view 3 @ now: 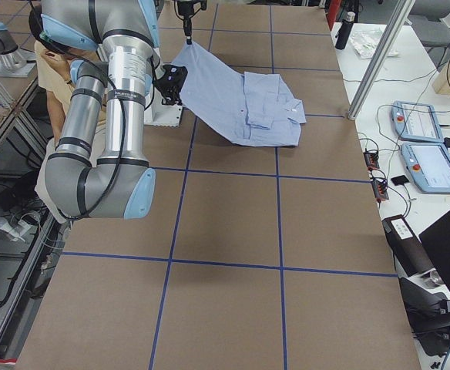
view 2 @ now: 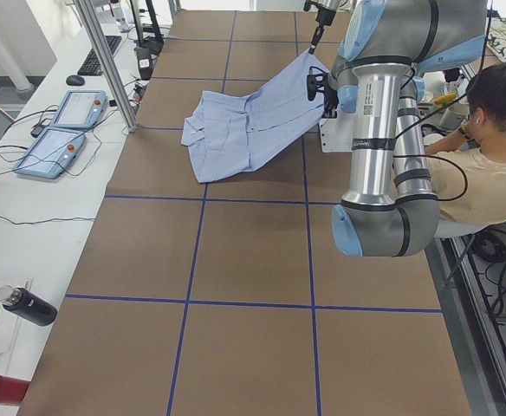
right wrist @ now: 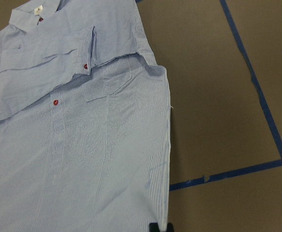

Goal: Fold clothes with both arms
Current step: 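Lift the hem with both grippers and fold it toward the collar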

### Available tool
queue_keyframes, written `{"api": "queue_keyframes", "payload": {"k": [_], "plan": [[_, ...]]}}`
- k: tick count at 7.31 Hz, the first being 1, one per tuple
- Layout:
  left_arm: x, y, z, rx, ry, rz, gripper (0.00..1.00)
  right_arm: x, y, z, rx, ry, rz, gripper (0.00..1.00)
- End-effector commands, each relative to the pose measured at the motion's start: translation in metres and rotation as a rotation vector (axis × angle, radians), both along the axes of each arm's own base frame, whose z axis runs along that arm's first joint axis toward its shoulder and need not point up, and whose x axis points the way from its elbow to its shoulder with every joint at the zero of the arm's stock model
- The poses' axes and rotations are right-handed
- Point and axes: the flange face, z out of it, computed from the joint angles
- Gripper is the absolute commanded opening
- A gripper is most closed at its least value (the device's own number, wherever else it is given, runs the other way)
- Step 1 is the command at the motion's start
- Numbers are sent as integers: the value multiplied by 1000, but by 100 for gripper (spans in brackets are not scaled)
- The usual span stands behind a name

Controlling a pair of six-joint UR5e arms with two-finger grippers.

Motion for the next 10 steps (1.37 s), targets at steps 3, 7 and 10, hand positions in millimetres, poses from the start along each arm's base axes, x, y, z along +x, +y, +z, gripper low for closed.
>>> {"api": "queue_keyframes", "payload": {"k": [3,7,10], "plan": [[71,-161,40,77,-197,-246,0,-85,-138,-8,95,95,186,0],[16,-257,9,185,-209,-386,0,-26,-239,-67,133,43,290,0],[78,-346,40,193,-284,-471,0,-102,-323,-53,105,179,302,0]]}}
